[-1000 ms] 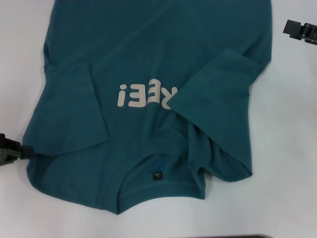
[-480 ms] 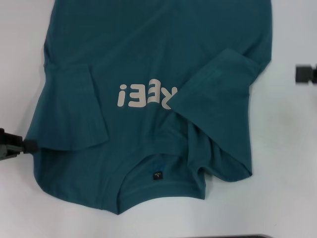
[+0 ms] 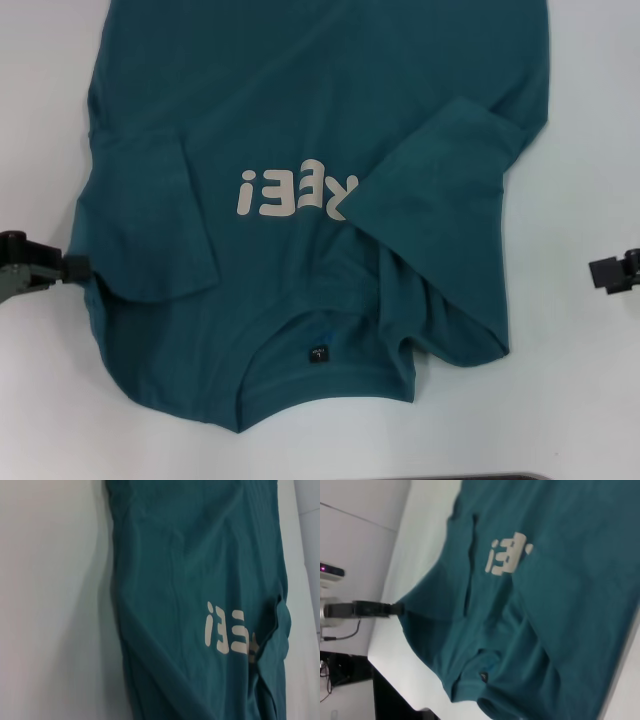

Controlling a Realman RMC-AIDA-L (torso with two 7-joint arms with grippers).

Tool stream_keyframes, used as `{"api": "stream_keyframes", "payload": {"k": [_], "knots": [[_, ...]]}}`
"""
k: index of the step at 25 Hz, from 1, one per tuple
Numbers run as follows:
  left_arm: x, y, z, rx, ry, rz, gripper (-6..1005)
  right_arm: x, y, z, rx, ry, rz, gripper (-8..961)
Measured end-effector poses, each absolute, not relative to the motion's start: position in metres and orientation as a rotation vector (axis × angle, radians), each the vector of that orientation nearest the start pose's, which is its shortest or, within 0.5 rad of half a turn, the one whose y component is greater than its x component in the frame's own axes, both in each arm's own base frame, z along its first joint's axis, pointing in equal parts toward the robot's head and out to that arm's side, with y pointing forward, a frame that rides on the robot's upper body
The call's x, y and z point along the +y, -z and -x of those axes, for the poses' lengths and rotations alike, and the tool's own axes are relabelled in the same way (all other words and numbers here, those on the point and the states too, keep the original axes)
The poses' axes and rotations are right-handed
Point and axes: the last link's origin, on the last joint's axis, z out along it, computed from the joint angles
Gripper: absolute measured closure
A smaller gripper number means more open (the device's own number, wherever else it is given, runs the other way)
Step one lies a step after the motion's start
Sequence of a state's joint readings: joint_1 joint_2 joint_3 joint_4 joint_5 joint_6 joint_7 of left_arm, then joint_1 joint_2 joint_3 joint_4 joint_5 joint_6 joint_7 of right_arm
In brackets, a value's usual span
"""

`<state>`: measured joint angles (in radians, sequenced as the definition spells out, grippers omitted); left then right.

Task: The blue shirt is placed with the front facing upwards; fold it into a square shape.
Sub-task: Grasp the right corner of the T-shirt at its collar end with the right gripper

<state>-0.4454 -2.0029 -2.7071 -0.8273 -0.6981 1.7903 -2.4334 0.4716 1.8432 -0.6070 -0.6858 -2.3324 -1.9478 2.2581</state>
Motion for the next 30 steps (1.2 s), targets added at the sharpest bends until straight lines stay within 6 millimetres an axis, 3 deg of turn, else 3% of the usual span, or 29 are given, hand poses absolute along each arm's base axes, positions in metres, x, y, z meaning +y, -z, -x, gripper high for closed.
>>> {"api": "stream_keyframes", "payload": {"k": [14, 30], "knots": [[0.285, -0.066, 0.334, 2.3, -0.444, -2.281, 1000, 0.266, -0.052, -0.313, 2.059, -0.27, 2.606, 11], [0.294, -0.068, 0.33, 2.292, -0.448, -2.32, 999, 0.257, -0.028, -0.326, 2.377, -0.304, 2.3, 11]]}}
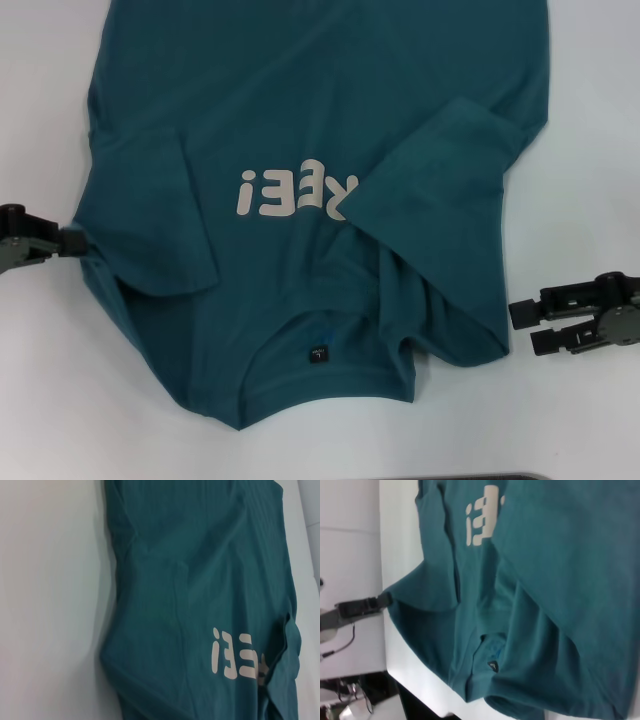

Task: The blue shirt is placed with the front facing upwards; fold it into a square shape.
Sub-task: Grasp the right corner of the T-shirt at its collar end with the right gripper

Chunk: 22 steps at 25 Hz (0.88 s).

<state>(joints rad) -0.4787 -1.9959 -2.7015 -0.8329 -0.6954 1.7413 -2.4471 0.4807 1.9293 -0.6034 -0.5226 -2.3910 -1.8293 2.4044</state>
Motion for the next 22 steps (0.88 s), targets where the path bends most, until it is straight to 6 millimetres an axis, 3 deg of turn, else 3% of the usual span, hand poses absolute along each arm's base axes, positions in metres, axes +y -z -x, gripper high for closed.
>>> {"api": "stream_keyframes", "payload": {"k": [9, 22], "knots": [[0.297, -0.069, 0.33, -2.058, 0.403, 2.112, 999, 0.25, -0.025, -0.34, 2.477, -0.358, 2.125, 11], [0.296, -0.069, 0.333, -2.058, 0.401, 2.101, 1000, 0.253, -0.018, -0.338, 2.444, -0.315, 2.157, 10]]}}
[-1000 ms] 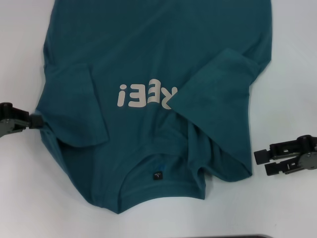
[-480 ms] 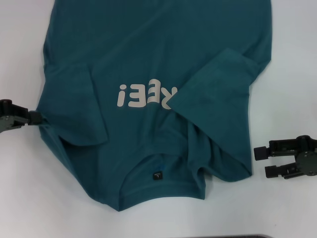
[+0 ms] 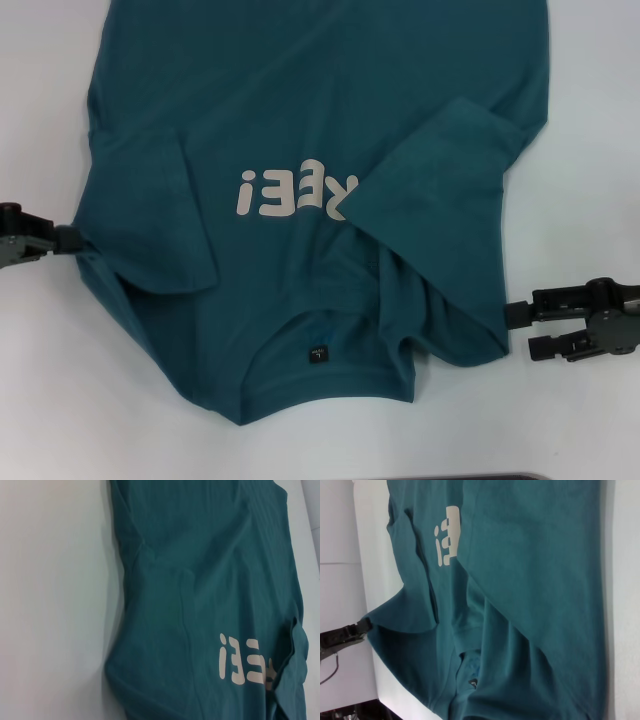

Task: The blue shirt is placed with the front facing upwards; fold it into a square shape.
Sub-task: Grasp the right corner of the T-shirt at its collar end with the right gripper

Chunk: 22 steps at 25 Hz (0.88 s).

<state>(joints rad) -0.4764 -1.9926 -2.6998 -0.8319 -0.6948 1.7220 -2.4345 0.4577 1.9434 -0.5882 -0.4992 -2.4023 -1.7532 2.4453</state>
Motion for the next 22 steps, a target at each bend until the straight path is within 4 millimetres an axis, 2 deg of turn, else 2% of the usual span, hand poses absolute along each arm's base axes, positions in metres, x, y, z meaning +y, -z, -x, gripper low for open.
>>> {"api": "stream_keyframes", "payload": {"k": [22], "knots": [[0.2967, -0.0689, 0.3323, -2.057, 0.402, 2.102, 999, 0.2623, -0.0093, -0.3359, 2.394, -0.292, 2.165, 11]]}}
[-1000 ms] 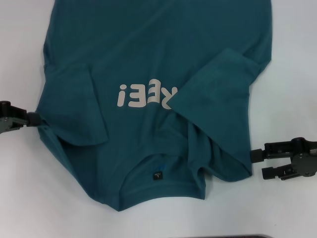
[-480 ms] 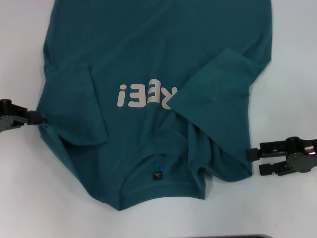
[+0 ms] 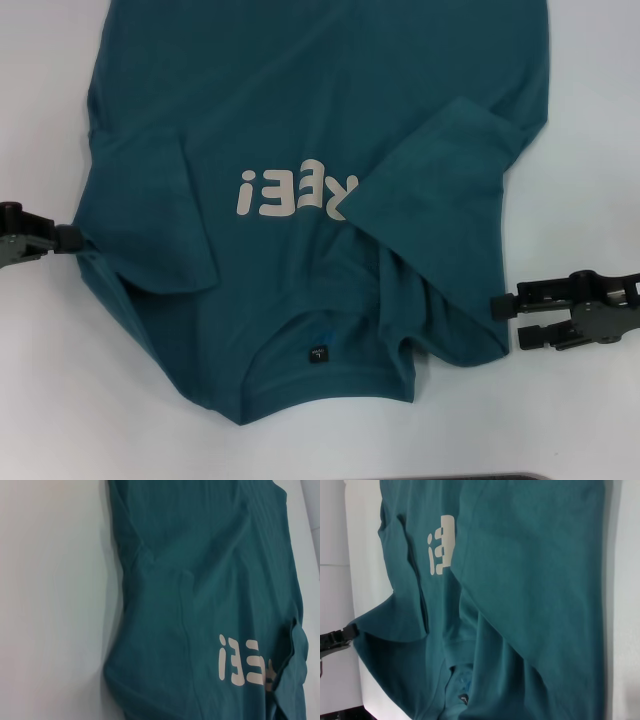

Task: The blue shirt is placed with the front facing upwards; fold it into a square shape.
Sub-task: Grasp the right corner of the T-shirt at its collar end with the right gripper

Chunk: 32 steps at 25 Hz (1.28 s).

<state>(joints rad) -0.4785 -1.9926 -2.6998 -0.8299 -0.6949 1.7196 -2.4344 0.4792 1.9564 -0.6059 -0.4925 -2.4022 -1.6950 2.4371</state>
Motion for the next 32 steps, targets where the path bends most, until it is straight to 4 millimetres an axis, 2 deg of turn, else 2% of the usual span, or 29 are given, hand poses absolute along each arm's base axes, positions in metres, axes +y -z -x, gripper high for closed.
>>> {"api": "stream_keyframes", "payload": {"k": [22, 32], "knots": [[0.296, -0.069, 0.334, -2.057, 0.406, 2.09, 999, 0.274, 0.001, -0.327, 2.388, -0.229, 2.172, 12], [0.298, -0.068, 0.333, -2.054, 0.409, 2.093, 1000, 0.283, 0.007, -0.31, 2.346, -0.33, 2.252, 12]]}}
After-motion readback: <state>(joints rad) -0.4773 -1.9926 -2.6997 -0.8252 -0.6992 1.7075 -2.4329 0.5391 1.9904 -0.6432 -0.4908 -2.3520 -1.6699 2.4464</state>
